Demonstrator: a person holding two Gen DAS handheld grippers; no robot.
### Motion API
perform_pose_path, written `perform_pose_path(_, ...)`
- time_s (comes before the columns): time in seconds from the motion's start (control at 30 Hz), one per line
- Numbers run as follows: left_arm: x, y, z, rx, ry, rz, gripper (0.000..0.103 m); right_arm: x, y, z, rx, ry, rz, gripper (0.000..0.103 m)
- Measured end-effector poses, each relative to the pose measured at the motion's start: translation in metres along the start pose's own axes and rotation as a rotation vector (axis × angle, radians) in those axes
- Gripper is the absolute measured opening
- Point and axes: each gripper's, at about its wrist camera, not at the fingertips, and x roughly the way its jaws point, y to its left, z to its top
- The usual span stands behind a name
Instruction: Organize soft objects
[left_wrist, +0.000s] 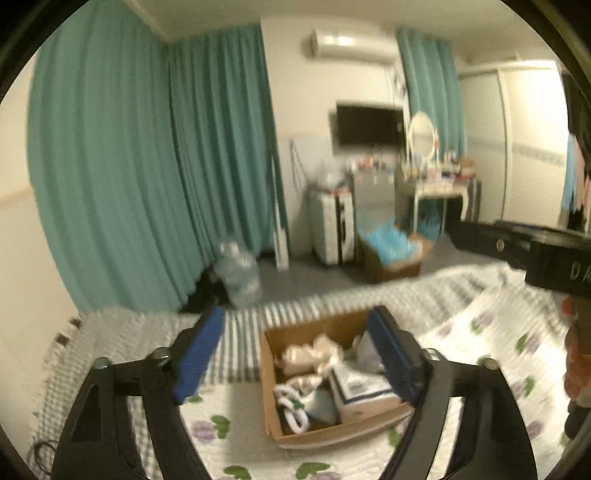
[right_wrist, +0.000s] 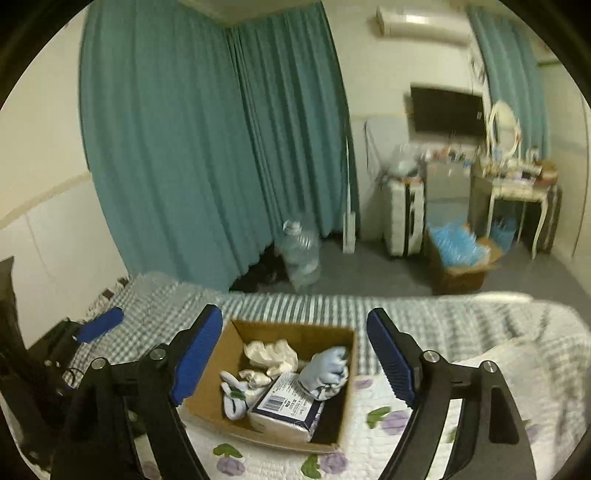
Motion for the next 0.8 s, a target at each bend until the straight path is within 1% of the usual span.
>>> perform_pose_path(0.03,-0.023,0.000,0.007,-0.004,-0.049,0.009,0.094,-0.016,0.003,0.004,-0.009,-0.020,-0.006,0.086)
perform_pose_path(0.07,-0.039,0.001,0.011,-0.005,-0.082,0.014,0.094,-0.039,0.007,0.009,-0.020,-0.049,-0.015,0.088)
perform_pose_path(0.13,-0.077,0.000,0.018,-0.012,-0.136,0.008,0.094,-0.071,0.013,0.014,-0.040,-0.076,-0.026,0.102)
perform_pose_path(0.17,-0.097,-0.001,0.019,-0.018,-0.166,0.005,0.094,-0.085,0.017,0.014,-0.050,-0.077,-0.033,0.103)
perform_pose_path(0.23,-0.124,0.000,0.018,-0.024,-0.207,0.019,0.095,-0.115,0.024,0.009,-0.078,-0.085,-0.055,0.103)
perform_pose_path(0.3,-0.149,0.000,0.015,-0.029,-0.243,0.048,0.095,-0.142,0.031,-0.001,-0.108,-0.119,-0.090,0.103)
perform_pose_path(0.37,-0.166,0.000,0.009,-0.034,-0.274,0.062,0.095,-0.164,0.032,-0.012,-0.118,-0.153,-0.105,0.103)
perform_pose_path(0.47,-0.176,-0.005,-0.008,-0.023,-0.302,0.083,0.095,-0.186,0.030,-0.033,-0.105,-0.198,-0.071,0.103)
perform_pose_path(0.53,-0.171,-0.007,-0.022,-0.022,-0.303,0.102,0.095,-0.190,0.028,-0.048,-0.098,-0.216,-0.050,0.103)
perform_pose_path(0.6,-0.160,-0.008,-0.040,-0.043,-0.289,0.114,0.095,-0.189,0.031,-0.068,-0.123,-0.253,-0.071,0.103)
perform_pose_path(0.7,-0.143,-0.008,-0.071,-0.059,-0.270,0.125,0.095,-0.177,0.031,-0.097,-0.135,-0.280,-0.099,0.103)
perform_pose_path(0.8,-0.122,-0.008,-0.098,-0.073,-0.247,0.153,0.095,-0.151,0.025,-0.120,-0.118,-0.253,-0.075,0.103)
